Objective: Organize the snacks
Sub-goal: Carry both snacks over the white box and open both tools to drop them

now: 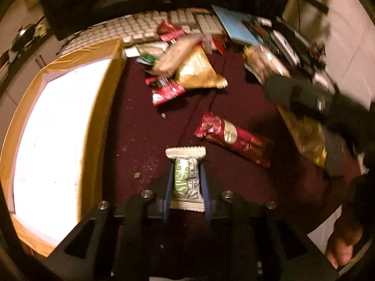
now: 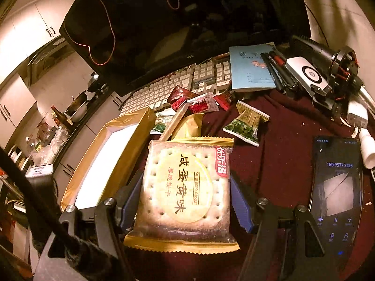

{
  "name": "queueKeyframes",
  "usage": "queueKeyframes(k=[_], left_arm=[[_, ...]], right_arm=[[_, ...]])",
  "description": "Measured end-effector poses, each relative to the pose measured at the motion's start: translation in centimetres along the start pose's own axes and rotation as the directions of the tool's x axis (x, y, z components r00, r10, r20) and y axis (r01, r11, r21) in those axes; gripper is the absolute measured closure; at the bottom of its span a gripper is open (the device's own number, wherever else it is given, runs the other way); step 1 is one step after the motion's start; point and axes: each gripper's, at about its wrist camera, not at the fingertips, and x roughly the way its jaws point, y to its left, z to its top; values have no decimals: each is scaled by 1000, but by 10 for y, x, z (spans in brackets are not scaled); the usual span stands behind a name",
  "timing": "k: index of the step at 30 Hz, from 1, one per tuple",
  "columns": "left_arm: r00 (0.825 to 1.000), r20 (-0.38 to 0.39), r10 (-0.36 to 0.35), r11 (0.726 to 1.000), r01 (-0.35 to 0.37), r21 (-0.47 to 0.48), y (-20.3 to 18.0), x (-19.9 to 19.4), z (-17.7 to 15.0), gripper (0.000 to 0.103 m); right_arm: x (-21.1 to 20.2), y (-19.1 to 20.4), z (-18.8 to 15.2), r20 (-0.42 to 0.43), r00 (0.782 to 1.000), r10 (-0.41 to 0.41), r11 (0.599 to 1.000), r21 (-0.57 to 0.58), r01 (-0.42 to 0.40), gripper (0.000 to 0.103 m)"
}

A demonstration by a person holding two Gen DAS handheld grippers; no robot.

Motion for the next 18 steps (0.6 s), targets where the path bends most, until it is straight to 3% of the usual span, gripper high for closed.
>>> queueKeyframes(k=[6,11,12,15,18], left_arm=[[996,76,-45,996,50,-68,21,-17,-3,84],[970,176,-170,966,199,-165,59,-64,-7,84],[968,192,-161,962,198,-187,68,-71,-6,84],[965,256,-48,950,123,-286,119,-100,-12,84],[968,246,37,930,56,-362,157,-105,-21,84]], right_arm=[[2,5,0,2,1000,1,1000,13,-1,34],[5,32,1,-13,998,63,997,-43,-64,34],[6,42,2,-21,996,90,994,-66,-91,34],[16,78,2,-63,982,176,972,-148,-183,34],[40,120,0,-136,964,229,940,-224,-256,34]])
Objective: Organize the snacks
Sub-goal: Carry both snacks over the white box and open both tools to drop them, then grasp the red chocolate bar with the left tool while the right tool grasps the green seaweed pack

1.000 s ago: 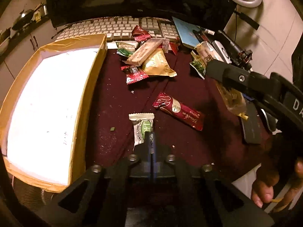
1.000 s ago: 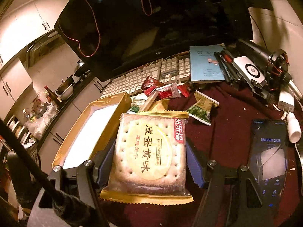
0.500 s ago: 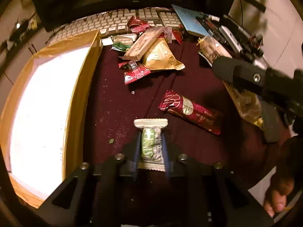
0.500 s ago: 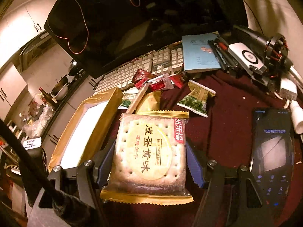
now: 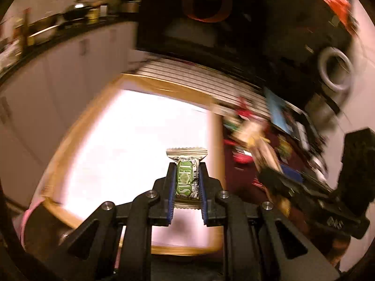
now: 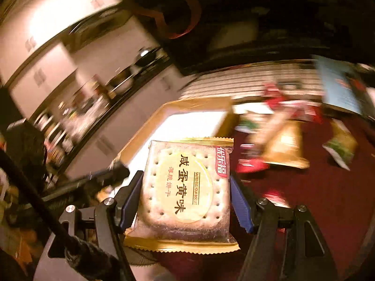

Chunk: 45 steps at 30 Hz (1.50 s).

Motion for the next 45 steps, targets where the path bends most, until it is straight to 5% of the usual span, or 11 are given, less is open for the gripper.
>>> queueKeyframes(k=[5,10,18,21,25,28,33,37,40,45], left_arm=[[991,-93,94,992,-101,-78,50,23,-7,84],[975,-168,144,982,-162,-97,70,42,-20,84],[970,-183,158,984,-169,-46,81,51,-19,81],[974,-170,147,986,-158,-54,82,45,-21,67],[994,-48,102,988,-107,-115,75,18,-17,43],[994,41,104,989,-99,-107,53,-4,-12,35],[997,72,-25,999,28,-42,-5,-18,-1,34],[988,-31,-152,988,153,38,-69,-2,-4,32],[965,-153,-211,972,223,68,-112,30,-14,32],[947,-270,-174,975,205,89,-160,83,-33,33]], right_arm=[[60,49,2,-120,993,17,991,-132,-33,34],[105,75,-10,-211,976,-59,974,-225,10,34],[125,95,-32,-225,953,-202,917,-386,104,33],[112,88,-28,-206,969,-137,943,-327,64,30],[81,75,-19,-127,991,-47,964,-267,12,24],[43,48,-10,-60,998,23,987,-158,-32,23],[-28,-5,2,81,997,-12,1000,-22,14,23],[-65,-46,7,130,989,-64,994,98,51,23],[-80,-82,8,153,980,-128,973,209,94,24],[-87,-126,-1,134,971,-196,930,339,141,28]])
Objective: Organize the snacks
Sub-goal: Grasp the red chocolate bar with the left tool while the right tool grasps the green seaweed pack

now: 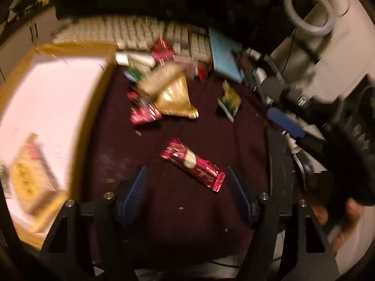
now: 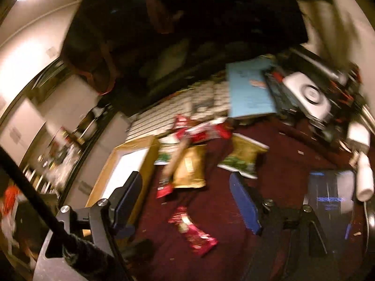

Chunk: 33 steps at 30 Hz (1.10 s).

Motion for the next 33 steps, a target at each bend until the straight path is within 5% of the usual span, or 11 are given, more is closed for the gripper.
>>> queueKeyframes(k=[6,8,13,18,24,33], left_arm=[[991,-64,115,992,-118,-44,-15,39,9,40],[985,-33,171,985,-172,-26,-23,43,9,43],[961,17,276,959,-276,58,-34,52,7,73],[965,17,262,955,-262,142,-19,42,-4,76],[944,81,320,911,-330,246,-22,35,-23,76],[974,158,162,975,-182,128,8,-5,-19,78]], right_arm=[[3,-25,-4,-25,1000,-18,998,57,20,31],[-1,-28,-6,-20,1000,-23,998,56,25,31],[0,-25,-6,-18,1000,-19,999,46,20,31],[4,-19,0,-23,999,-49,999,20,49,31],[26,-24,12,-66,985,-157,987,30,159,31],[69,-42,27,-121,939,-321,935,116,335,44]])
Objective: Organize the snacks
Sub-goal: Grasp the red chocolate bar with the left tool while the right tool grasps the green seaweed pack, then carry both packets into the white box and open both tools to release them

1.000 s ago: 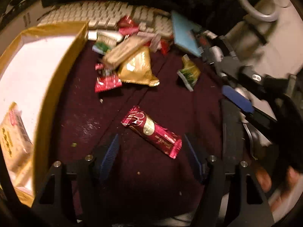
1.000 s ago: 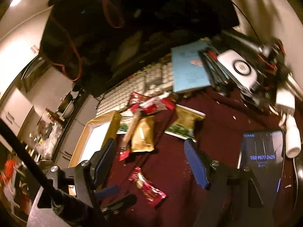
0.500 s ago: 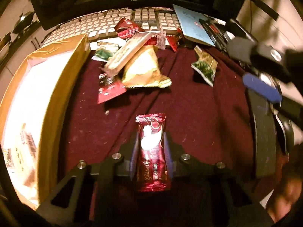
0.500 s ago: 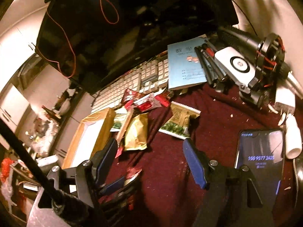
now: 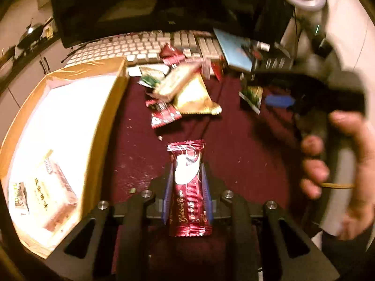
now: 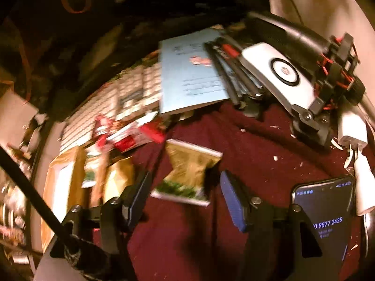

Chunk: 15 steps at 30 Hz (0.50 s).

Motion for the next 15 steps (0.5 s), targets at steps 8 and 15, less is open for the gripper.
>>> queueKeyframes(k=[8,15], left_arm=[[996,75,-53,991,62,-119,39,-39,4,78],[992,123,-35,984,55,-168,63,-64,10,78]], right_arm=[[2,3,-4,44,998,-35,999,-7,35,73],[-34,18,-24,166,983,78,996,-46,-71,74]])
